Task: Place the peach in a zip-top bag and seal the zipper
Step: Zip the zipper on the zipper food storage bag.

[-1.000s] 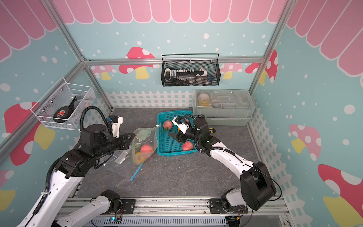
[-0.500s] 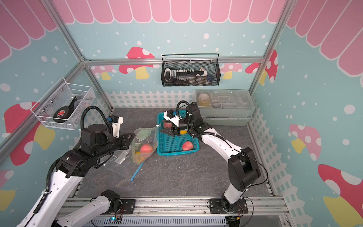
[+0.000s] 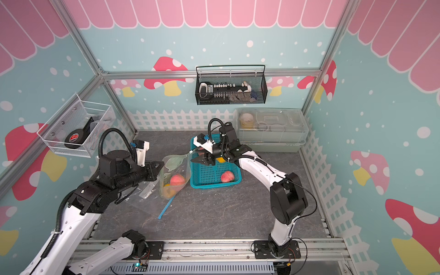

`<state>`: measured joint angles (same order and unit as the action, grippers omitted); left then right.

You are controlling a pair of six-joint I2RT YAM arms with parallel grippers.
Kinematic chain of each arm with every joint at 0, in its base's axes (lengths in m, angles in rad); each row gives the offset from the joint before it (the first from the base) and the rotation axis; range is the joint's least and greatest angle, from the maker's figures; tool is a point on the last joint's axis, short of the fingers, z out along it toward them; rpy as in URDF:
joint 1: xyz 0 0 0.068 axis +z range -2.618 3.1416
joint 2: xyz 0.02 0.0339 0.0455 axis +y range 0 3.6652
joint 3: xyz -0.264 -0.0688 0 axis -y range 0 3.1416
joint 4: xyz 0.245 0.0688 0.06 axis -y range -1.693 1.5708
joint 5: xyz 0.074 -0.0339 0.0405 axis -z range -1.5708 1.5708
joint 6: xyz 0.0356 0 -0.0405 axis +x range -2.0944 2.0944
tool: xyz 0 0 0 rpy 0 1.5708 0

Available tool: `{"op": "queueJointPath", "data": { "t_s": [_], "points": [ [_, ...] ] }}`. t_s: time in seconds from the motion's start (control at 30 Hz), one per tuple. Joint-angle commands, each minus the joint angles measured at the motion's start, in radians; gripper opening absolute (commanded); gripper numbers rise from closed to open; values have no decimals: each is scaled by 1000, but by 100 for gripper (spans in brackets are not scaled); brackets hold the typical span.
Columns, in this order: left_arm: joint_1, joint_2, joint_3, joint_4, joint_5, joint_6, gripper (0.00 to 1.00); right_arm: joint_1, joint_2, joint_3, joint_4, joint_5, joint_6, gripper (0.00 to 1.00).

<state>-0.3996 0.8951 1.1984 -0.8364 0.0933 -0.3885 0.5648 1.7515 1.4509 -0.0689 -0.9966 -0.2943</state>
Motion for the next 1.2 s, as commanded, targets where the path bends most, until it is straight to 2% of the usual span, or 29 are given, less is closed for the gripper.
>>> {"op": "queueJointPath", "data": {
  "t_s": [0.0, 0.07, 0.17, 0.37, 0.5, 0.8, 0.93, 1.0, 1.17],
  "points": [
    [4, -3, 22, -15, -16, 20, 0, 12, 14, 35, -27, -50, -72, 50],
    [4, -5, 21, -15, -18, 20, 0, 14, 18, 42, -29, -54, -74, 50],
    [4, -5, 20, -15, -20, 22, 0, 15, 25, 59, -43, -58, -77, 44],
    [3, -4, 22, -16, -26, 23, 0, 16, 16, 58, -75, -54, -92, 18],
    [4, -4, 26, -15, -33, 23, 0, 18, -5, 42, -91, -29, -107, 17],
    [4, 1, 37, -16, -36, 24, 0, 17, -20, 31, -96, -17, -117, 25],
    [4, -1, 38, -15, -36, 24, 0, 18, -21, 33, -95, -23, -117, 15],
    [4, 4, 38, -15, -35, 25, 0, 17, -22, 35, -97, -27, -114, 2],
    [4, 2, 41, -15, -51, 31, 0, 20, -39, 33, -118, 7, -118, 0]
  ]
}}
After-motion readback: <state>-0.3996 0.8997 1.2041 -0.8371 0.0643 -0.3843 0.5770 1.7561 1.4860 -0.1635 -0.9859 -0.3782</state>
